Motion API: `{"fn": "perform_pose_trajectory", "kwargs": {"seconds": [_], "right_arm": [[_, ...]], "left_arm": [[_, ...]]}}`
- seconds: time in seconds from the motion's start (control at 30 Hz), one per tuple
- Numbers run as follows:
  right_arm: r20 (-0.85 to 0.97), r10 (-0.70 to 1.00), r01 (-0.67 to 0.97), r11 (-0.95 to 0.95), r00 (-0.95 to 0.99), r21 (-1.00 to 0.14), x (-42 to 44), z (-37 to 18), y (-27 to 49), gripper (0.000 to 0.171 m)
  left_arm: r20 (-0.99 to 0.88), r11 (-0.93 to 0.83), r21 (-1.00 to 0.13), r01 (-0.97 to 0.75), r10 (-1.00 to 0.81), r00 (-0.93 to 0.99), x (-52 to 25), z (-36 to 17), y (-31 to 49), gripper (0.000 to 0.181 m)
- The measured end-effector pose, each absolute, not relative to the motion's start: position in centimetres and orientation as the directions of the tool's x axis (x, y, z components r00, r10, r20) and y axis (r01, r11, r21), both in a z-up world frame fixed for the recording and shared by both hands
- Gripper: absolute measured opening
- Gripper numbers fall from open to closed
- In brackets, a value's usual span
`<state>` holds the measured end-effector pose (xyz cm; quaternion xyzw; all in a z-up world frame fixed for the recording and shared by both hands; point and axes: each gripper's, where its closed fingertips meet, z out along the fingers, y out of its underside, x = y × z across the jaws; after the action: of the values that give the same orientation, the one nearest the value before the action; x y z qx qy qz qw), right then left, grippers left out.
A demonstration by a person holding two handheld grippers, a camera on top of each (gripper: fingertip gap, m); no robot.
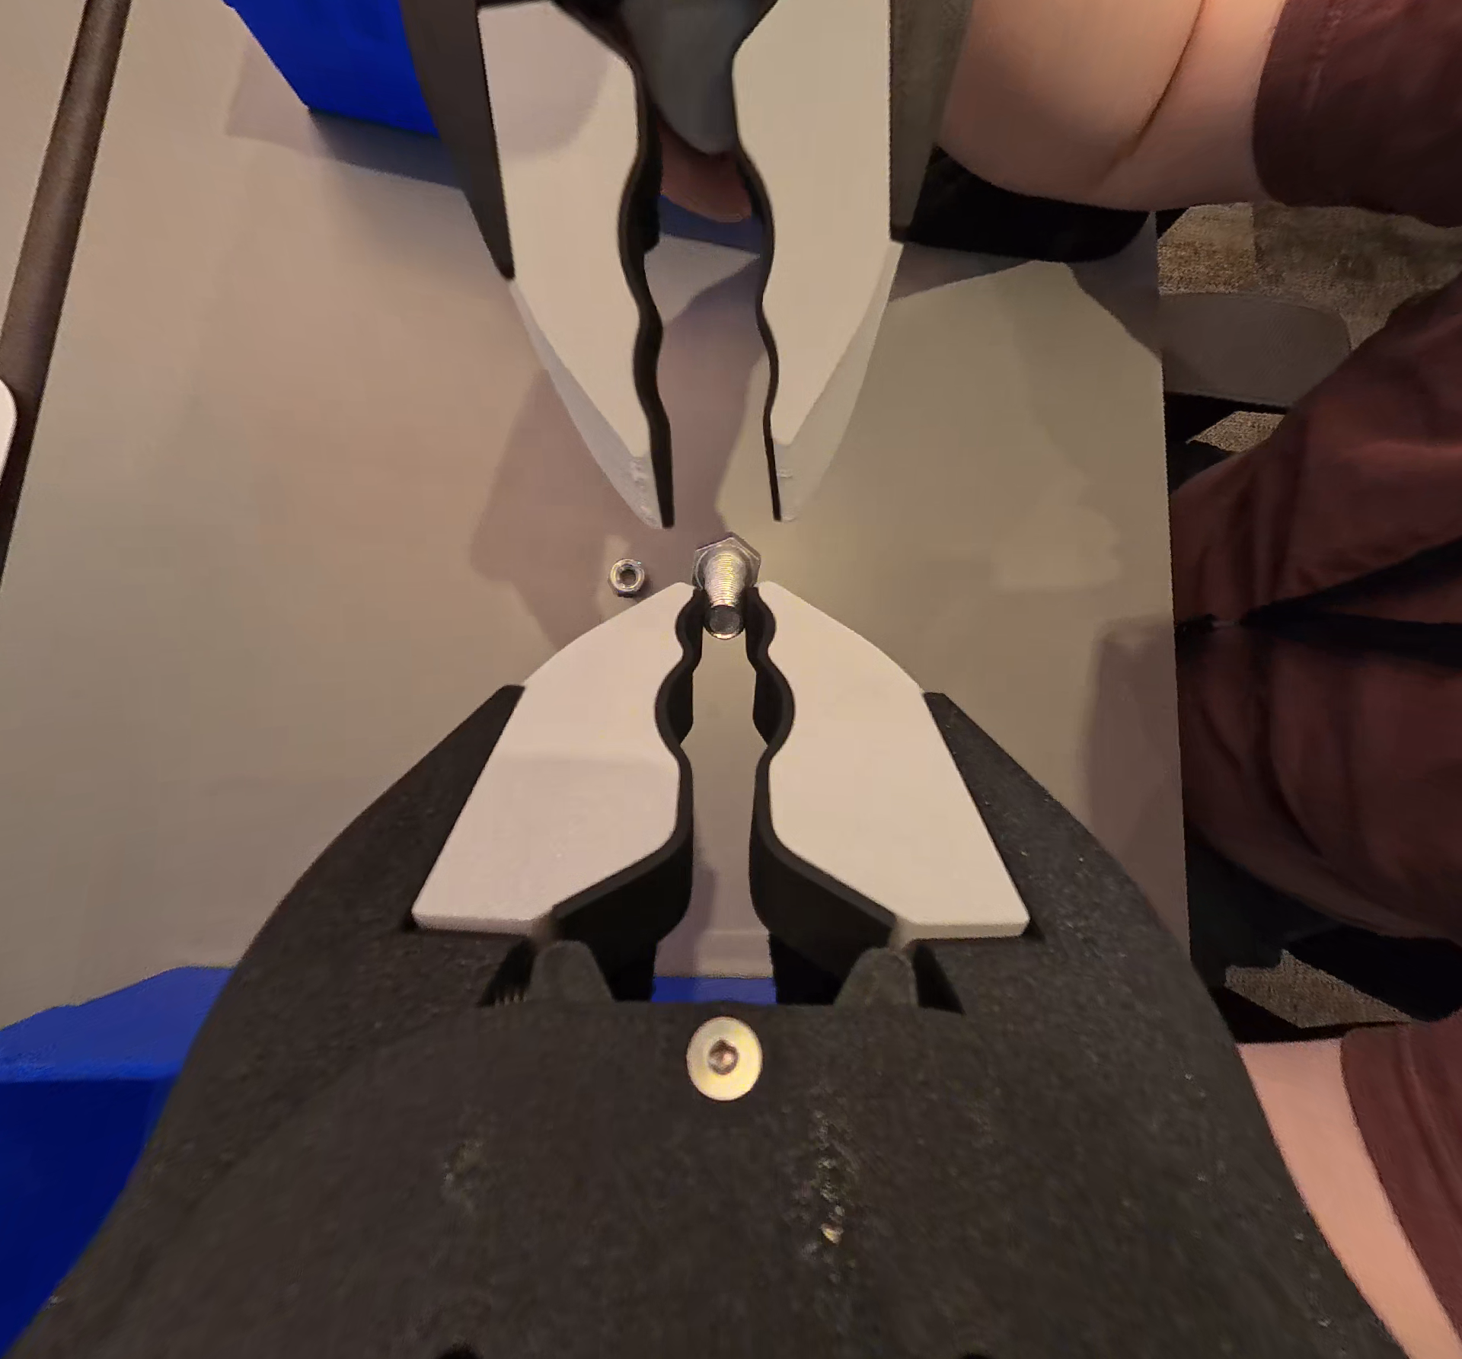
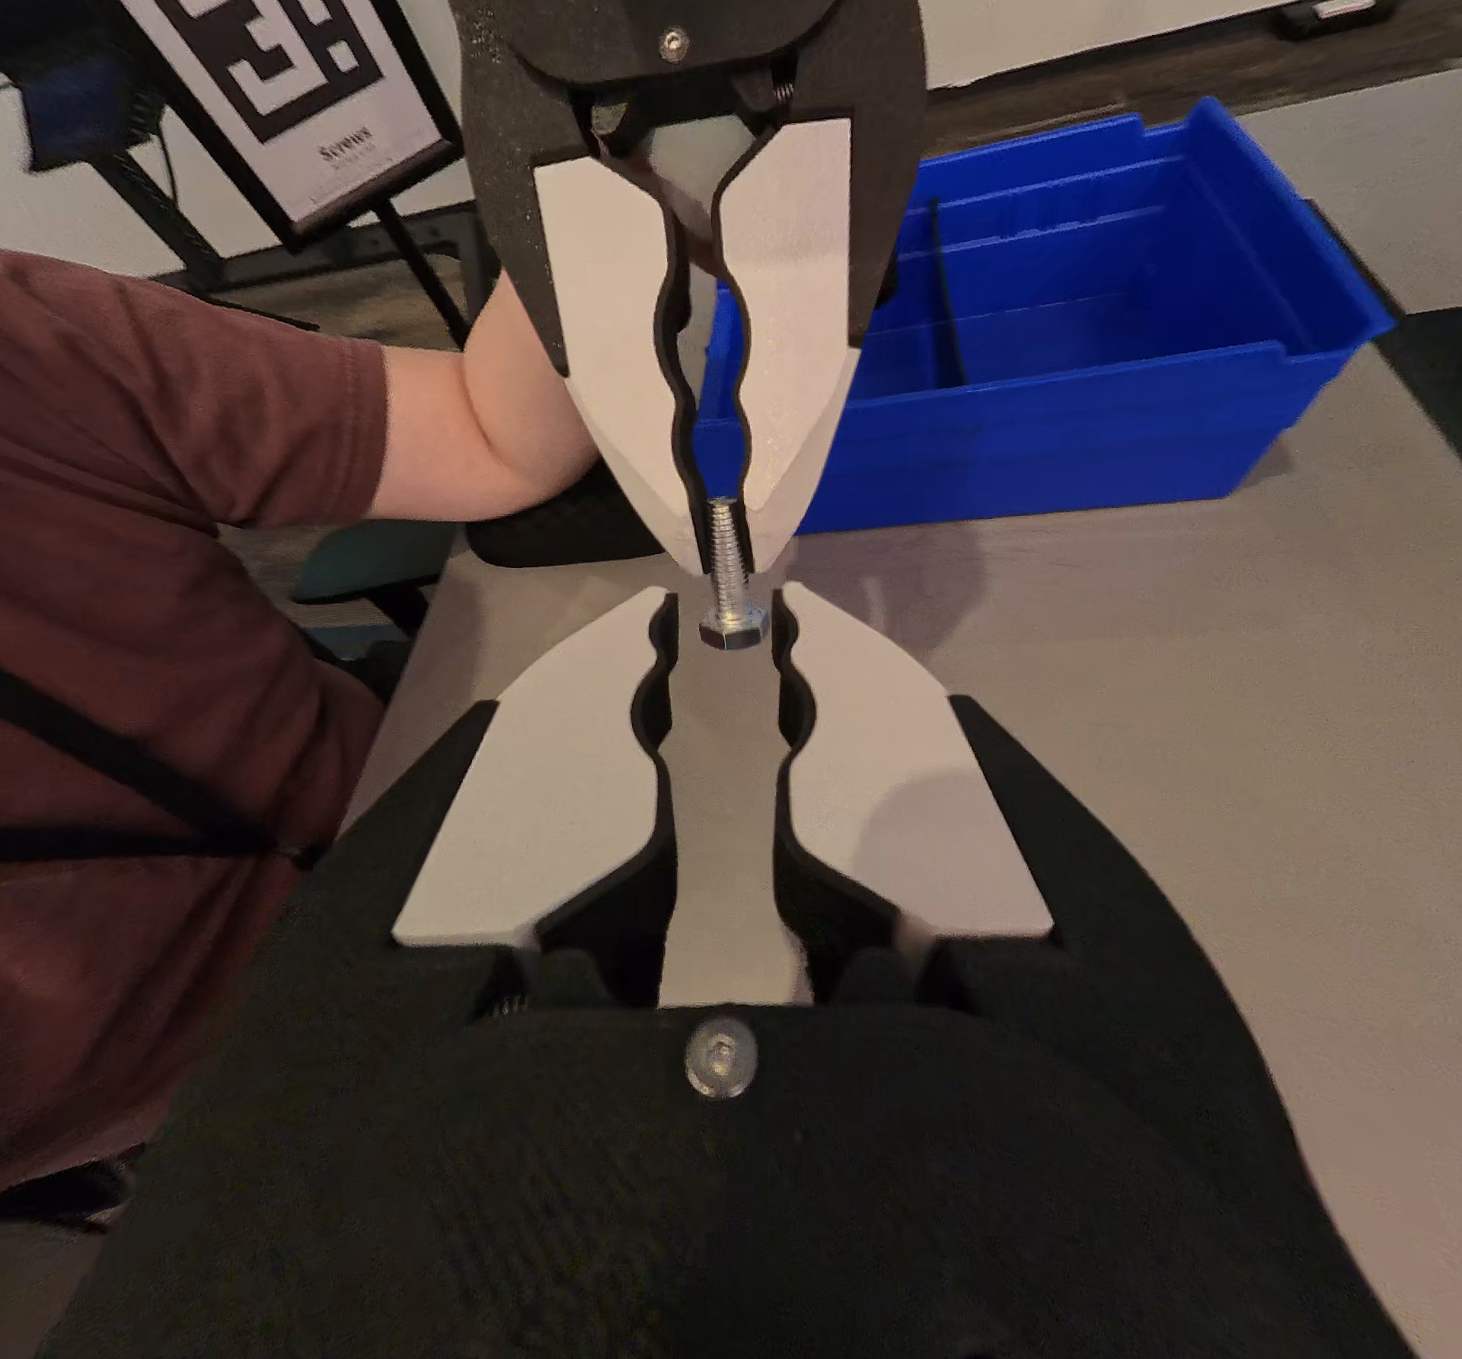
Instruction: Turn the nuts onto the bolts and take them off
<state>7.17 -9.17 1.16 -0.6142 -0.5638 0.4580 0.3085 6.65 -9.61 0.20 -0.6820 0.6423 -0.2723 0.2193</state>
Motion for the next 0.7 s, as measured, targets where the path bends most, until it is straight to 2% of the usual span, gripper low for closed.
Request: {"fn": "perform_pose_trajectory", "kwargs": {"seconds": [0.37, 0.7], "right_arm": [[-0.283, 0.95, 0.445, -0.2, -0.129, -0.873, 6.7, -0.2, -10.1, 0.011], [-0.305, 0.939, 0.455, -0.205, -0.158, -0.866, 6.6, -0.5, -10.6, 0.01]], "left_arm": [[0.094, -0.051, -0.656, -0.753, -0.996, -0.014, 7.3, 0.2, -10.4, 0.009], [0.103, -0.044, -0.653, -0.756, -0.994, -0.031, 7.6, 0.0, -10.7, 0.009]]}}
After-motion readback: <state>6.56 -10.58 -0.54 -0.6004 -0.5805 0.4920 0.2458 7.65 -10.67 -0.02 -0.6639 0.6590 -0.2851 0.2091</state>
